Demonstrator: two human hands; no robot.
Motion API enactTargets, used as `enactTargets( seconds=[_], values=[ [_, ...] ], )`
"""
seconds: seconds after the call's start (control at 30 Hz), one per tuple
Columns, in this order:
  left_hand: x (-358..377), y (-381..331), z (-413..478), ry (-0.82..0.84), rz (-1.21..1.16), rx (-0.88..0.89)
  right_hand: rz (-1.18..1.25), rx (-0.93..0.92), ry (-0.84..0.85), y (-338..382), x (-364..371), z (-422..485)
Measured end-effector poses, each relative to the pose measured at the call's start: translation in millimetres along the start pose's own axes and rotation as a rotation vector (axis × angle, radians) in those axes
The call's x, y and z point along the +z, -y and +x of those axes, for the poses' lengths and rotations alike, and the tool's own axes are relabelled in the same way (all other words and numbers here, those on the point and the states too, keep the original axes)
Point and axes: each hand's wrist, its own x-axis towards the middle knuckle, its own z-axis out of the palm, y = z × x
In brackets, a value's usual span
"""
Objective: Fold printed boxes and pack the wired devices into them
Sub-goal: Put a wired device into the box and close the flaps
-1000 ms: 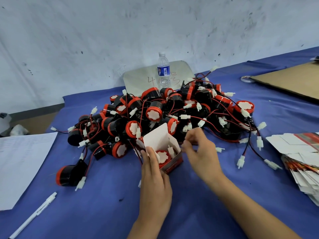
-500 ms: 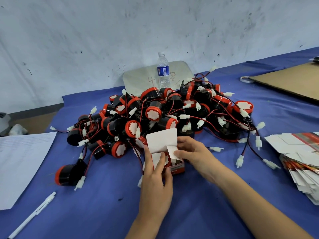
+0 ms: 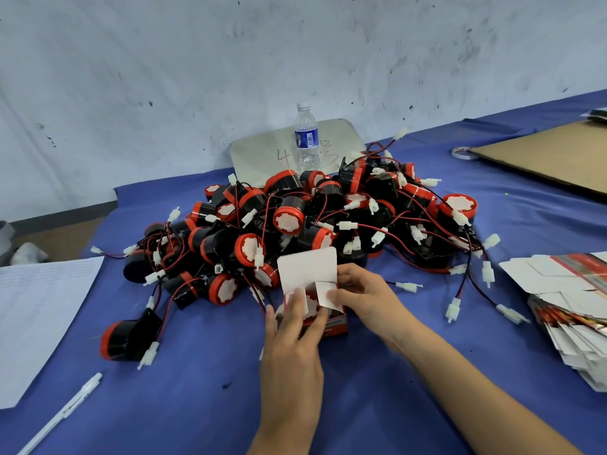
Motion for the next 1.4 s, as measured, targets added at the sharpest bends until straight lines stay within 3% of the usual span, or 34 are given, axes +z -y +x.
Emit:
enactTargets(
  seconds=[0.1, 0.37, 0.53, 0.67, 0.77, 0.83, 0.93, 1.17, 1.4],
  values=[
    [2.1, -3.1, 2.2, -0.038, 0.041, 0.11, -0.003, -0.019, 0.002, -2.2, 1.1, -0.6],
    [-0.4, -7.9, 0.0, 0.094, -0.144, -0.053, -0.091, -0.097, 0.036, -2.1, 3.1, -3.4],
    [-5.8, -5.6, -0.2, -0.006, -0.34, -0.136, -0.125, -0.13, 0.065, 0.1, 5.2, -5.6],
    [-7.5, -6.0, 2.2, 0.014, -0.293, -0.107, -0.203, -0.202, 0.093, 3.2, 6.5, -8.2],
    [-5.1, -1.4, 3.5, 0.04, -0.292, -0.082, -0.033, -0.255, 0.119, 12.3, 8.6, -14.0],
    [-4.9, 1.2, 4.3, 0.089, -0.308, -0.059, 0.005, -0.299, 0.049, 15.3, 11.9, -15.4],
    [-3.1, 1.4, 4.8, 0.11, -0.355, -0.022, -0.059, -0.343, -0.078, 11.4, 14.5, -13.2],
    [1.8, 2.0, 4.5, 0.099, -0.392, -0.01, -0.216, -0.38, -0.145, 11.0, 8.0, -9.2],
    [4.2, -1.8, 8.1, 0.033, -0.335, -0.065, -0.317, -0.343, -0.042, 12.6, 7.4, -12.1]
  ],
)
